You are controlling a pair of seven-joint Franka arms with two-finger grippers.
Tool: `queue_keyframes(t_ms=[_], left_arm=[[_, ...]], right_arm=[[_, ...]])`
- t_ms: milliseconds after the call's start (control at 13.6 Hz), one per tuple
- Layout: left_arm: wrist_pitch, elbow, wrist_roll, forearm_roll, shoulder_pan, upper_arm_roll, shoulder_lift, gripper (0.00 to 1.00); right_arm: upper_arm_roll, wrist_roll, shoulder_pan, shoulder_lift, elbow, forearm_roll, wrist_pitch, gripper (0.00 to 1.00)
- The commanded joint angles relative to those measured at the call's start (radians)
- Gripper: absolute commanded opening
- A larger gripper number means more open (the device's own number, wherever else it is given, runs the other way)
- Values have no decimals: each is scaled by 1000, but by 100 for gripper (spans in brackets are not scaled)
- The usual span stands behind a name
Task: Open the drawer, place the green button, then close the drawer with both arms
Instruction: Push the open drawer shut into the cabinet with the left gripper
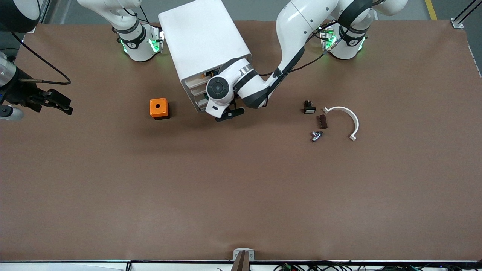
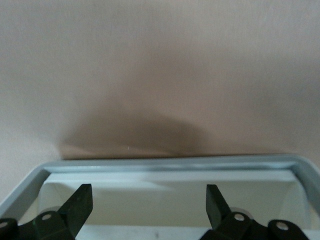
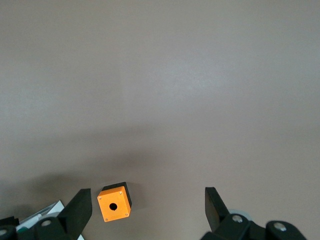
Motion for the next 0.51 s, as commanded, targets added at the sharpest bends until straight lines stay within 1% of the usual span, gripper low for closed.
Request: queue_keyframes(t_ms=[0, 368, 441], left_arm=[[-27, -18, -3, -18, -6, -15, -15, 100], [-30, -18, -5, -18, -42, -13, -13, 100], [-32, -18, -2, -15, -32, -10, -21, 100]], right_arm=[[25, 9, -28, -17, 11, -13, -21, 100], [23, 9, -28, -14, 25, -12, -15, 100], [22, 8, -29, -14, 28, -12, -15, 100]])
